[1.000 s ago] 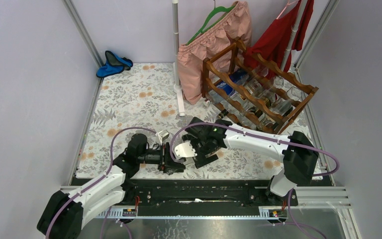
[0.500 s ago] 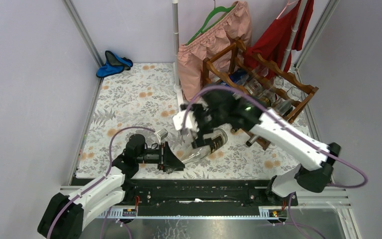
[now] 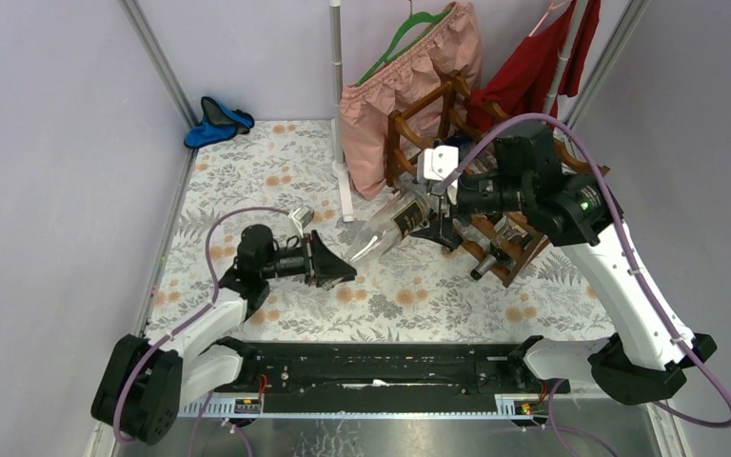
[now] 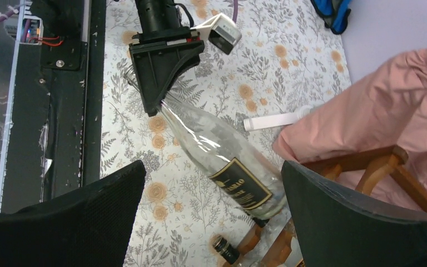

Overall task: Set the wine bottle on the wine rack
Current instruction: Pick up the wine bottle from the center of the board.

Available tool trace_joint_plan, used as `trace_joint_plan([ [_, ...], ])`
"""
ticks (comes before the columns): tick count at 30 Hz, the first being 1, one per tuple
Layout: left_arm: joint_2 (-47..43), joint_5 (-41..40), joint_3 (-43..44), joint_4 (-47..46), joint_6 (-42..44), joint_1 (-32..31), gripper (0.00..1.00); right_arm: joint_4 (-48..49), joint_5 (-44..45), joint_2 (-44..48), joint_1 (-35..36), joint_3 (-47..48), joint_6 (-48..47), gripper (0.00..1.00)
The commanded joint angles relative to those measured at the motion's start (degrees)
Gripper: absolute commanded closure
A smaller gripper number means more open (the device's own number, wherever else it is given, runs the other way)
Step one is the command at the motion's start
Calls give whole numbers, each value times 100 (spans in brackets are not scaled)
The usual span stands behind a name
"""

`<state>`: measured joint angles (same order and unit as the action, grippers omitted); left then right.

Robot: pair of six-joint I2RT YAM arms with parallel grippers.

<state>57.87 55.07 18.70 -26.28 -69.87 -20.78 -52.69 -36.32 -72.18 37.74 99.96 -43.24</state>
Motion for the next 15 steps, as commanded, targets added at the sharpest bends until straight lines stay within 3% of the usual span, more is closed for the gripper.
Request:
trace_joint_plan([
  [1, 299, 231, 931, -2112, 515, 63, 100, 332, -169, 175, -265, -38, 514, 0],
  [8, 1152, 288, 1521, -2507, 488, 128, 100, 827, 1102, 64, -499, -154, 982, 0],
  [15, 1600, 461, 1806, -2634, 467, 254, 100, 965, 799, -242, -1258, -81, 1175, 0],
])
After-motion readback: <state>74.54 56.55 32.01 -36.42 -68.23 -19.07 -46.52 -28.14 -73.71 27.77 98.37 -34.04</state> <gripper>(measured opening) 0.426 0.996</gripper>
